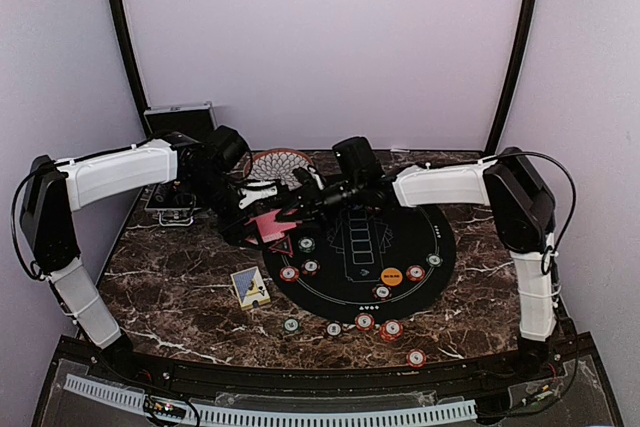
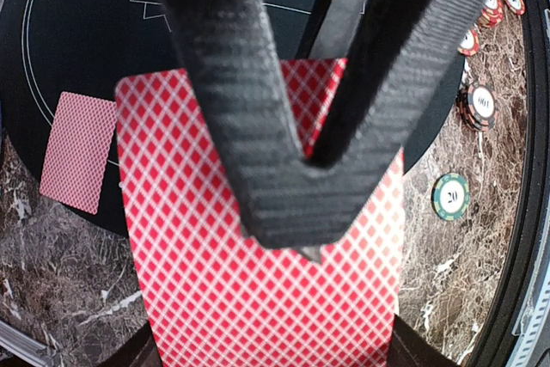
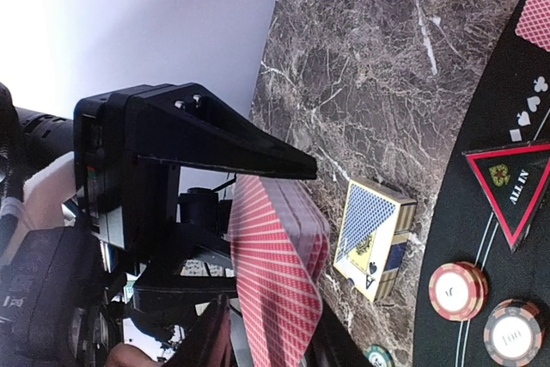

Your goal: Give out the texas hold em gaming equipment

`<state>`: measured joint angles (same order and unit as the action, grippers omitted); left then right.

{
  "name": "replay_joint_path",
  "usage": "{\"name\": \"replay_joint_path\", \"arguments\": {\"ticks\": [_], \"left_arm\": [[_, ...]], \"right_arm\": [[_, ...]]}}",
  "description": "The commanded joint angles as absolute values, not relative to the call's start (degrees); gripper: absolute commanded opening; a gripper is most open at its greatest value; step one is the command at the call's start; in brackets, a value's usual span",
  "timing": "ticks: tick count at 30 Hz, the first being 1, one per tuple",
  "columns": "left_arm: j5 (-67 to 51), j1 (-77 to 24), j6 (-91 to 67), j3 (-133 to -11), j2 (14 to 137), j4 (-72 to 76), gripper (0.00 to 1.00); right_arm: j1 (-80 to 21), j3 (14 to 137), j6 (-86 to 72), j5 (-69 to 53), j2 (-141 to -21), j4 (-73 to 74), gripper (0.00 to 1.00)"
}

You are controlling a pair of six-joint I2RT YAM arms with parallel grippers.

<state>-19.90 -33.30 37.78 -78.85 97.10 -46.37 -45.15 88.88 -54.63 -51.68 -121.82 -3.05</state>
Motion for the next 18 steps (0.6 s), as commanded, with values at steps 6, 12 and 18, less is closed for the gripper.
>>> {"name": "replay_joint_path", "arguments": {"ticks": [6,12,18], "left_arm": [[-20.39,-33.40,38.06,-79.99,95.81,-46.19,0.03],[-20.31,-33.34,38.23,-80.00,95.77,-46.14,0.03],[-20.26,-33.39,38.14,-79.90,95.77,-46.22,0.03]], "right_arm": [[-44.61,87.42,-53.70,-51.15,-118.05,-2.75,0.11],[-43.68,86.88,-52.87,-51.24,-117.37,-1.29,0.05],[-42.83,85.57,-51.77,-51.45,-116.01,-0.25,0.02]]}}
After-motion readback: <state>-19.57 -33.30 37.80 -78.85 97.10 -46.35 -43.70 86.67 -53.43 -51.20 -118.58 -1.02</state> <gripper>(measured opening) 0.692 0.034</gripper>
